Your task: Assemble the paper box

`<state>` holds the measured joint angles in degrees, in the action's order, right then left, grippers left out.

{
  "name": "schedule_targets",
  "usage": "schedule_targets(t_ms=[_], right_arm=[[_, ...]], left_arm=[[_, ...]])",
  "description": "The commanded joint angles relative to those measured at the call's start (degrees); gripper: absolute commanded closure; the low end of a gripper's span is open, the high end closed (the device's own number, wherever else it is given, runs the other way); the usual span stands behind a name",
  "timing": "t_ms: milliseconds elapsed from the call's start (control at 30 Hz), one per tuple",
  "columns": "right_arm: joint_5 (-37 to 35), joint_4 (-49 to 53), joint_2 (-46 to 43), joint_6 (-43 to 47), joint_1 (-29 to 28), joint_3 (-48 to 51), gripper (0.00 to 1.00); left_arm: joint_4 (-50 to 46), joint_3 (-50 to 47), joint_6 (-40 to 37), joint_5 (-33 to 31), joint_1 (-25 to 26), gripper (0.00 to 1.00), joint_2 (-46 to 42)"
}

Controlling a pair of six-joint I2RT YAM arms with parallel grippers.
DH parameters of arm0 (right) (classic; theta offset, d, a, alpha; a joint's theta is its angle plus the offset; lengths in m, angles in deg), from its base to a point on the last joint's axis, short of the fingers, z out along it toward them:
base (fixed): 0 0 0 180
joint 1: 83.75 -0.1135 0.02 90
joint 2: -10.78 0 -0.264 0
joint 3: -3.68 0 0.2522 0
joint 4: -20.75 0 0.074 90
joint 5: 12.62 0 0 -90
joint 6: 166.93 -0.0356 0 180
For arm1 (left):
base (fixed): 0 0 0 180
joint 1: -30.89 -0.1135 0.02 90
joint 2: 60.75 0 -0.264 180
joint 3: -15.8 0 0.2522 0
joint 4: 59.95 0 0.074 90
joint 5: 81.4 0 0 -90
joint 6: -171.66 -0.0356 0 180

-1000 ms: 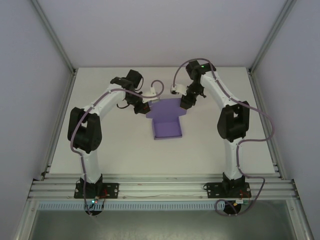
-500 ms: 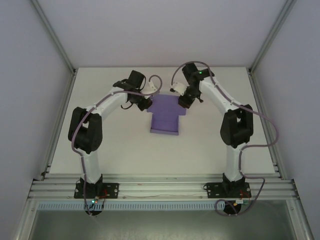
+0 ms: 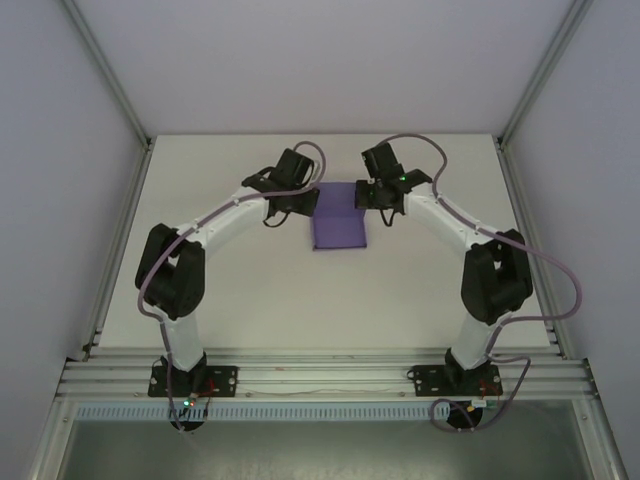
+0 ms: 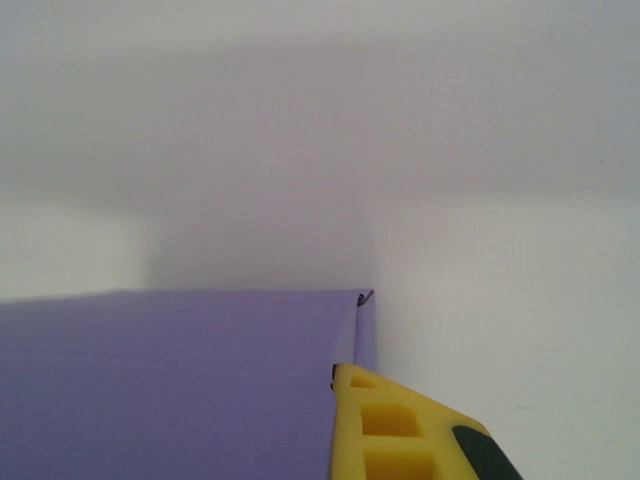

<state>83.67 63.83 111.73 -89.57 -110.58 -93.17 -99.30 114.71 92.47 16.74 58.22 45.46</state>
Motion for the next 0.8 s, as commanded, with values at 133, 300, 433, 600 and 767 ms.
schedule_targets(t_ms=[133,300,433,600,767], right_arm=[[-5.14,-7.51,1.55,-12.46,-3.97,-2.83,1.00],[-5.95,-5.91,1.37,-11.78,-4.71,-1.90,1.00],[-5.67,-6.46,0.40,-11.97,-4.83,0.14,1.00],[-4.87,-7.02,0.05,-13.23,-4.98,1.95,1.00],[-3.08,-7.74,0.14,-13.42,-5.70,2.85,1.00]], left_arm=[[6.71,0.49,20.50,5.68,-0.42,1.00,4.50],[9.03,3.05,25.84,7.77,-0.48,0.97,6.91],[12.66,3.37,29.19,11.43,-0.36,0.97,8.87],[14.18,5.08,33.04,15.60,-0.15,0.98,9.77],[17.63,6.24,35.31,21.21,0.31,0.98,10.59]])
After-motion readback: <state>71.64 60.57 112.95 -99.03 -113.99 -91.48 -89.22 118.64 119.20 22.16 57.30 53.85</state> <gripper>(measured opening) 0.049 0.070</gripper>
